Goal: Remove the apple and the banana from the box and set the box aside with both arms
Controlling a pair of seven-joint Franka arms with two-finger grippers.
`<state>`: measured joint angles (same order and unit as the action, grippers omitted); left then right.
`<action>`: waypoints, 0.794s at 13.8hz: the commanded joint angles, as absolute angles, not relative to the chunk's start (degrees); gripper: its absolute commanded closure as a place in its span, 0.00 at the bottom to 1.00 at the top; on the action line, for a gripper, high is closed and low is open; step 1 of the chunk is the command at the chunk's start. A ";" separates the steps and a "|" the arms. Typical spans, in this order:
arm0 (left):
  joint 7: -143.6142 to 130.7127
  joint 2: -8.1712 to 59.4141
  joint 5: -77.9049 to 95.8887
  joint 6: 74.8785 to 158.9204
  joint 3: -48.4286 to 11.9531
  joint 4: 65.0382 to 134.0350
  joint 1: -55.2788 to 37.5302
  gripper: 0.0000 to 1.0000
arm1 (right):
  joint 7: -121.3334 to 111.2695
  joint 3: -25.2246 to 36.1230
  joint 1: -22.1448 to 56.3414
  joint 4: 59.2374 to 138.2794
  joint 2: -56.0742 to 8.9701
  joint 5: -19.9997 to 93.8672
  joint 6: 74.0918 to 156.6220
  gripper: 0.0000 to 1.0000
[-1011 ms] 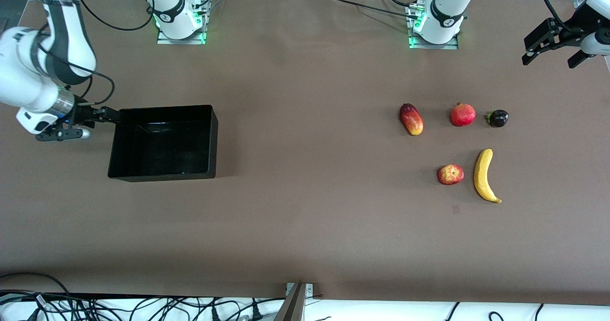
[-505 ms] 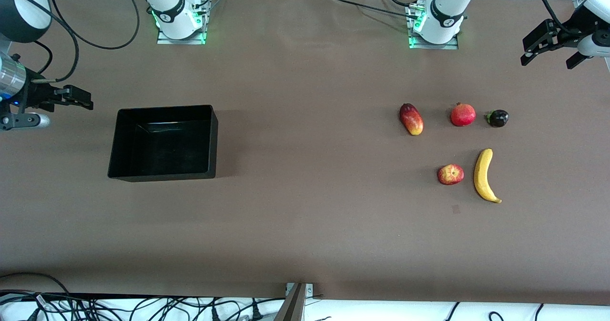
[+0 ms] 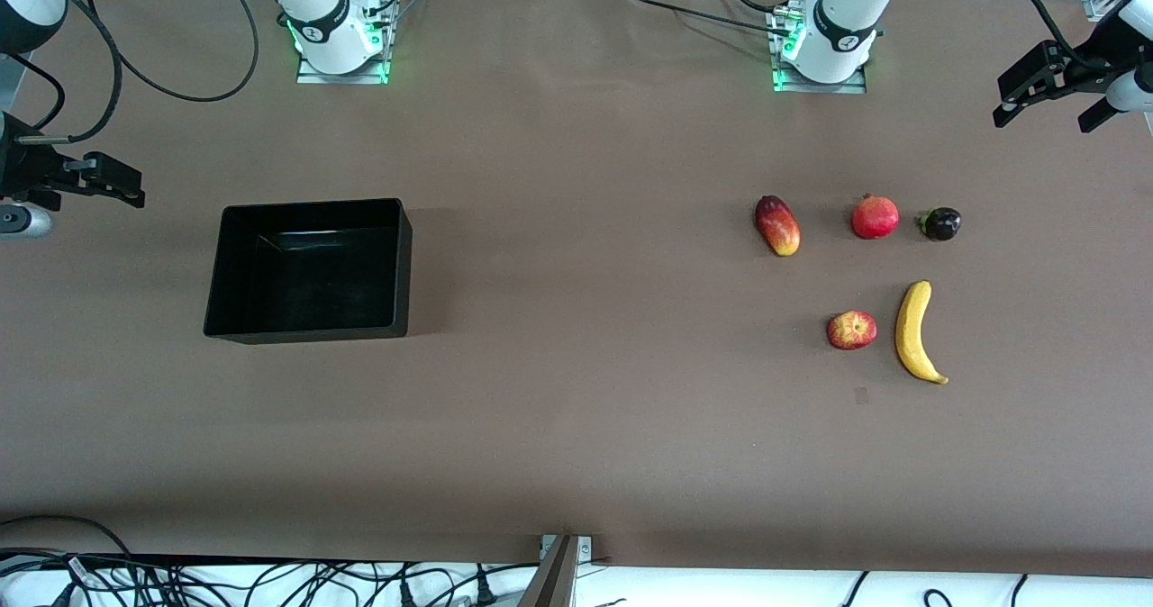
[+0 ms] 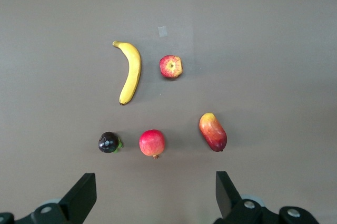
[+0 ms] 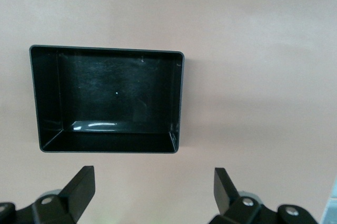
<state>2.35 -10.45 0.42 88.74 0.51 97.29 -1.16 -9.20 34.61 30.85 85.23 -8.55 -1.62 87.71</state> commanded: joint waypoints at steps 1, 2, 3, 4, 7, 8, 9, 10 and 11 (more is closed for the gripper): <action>3.25 -9.40 0.26 87.36 1.23 95.27 -2.11 0.00 | -8.35 26.77 23.34 82.53 -8.53 -2.55 84.03 0.00; 3.25 -9.40 0.26 87.36 1.23 95.27 -2.02 0.00 | -8.00 22.19 18.85 83.40 -7.48 -2.29 84.02 0.00; 3.25 -9.40 0.18 87.36 1.23 95.27 -2.02 0.00 | -7.04 17.97 14.55 85.76 -5.56 -2.29 84.81 0.00; 3.25 -9.40 0.26 87.36 1.23 95.27 -2.02 0.00 | -3.99 12.36 9.02 88.65 -3.45 -2.29 86.38 0.00; 3.25 -9.40 0.26 87.36 1.23 95.27 -1.93 0.00 | 0.87 -0.07 -2.45 96.22 2.53 -2.90 92.18 0.00; 3.25 -9.49 0.26 87.36 1.23 95.27 -1.93 0.00 | 0.88 -0.17 -2.81 97.20 3.24 -2.81 92.55 0.00; 3.25 -9.49 0.26 87.36 1.23 95.27 -1.93 0.00 | 1.05 -0.18 -2.99 97.29 3.34 -2.64 92.55 0.00; 3.34 -9.41 0.26 87.36 1.23 95.36 -1.85 0.00 | 1.05 0.00 -3.25 97.21 3.43 -2.64 92.72 0.00; 3.34 -9.40 0.26 87.36 1.23 95.27 -1.85 0.00 | 1.05 0.09 -3.25 97.21 3.43 -2.64 92.90 0.00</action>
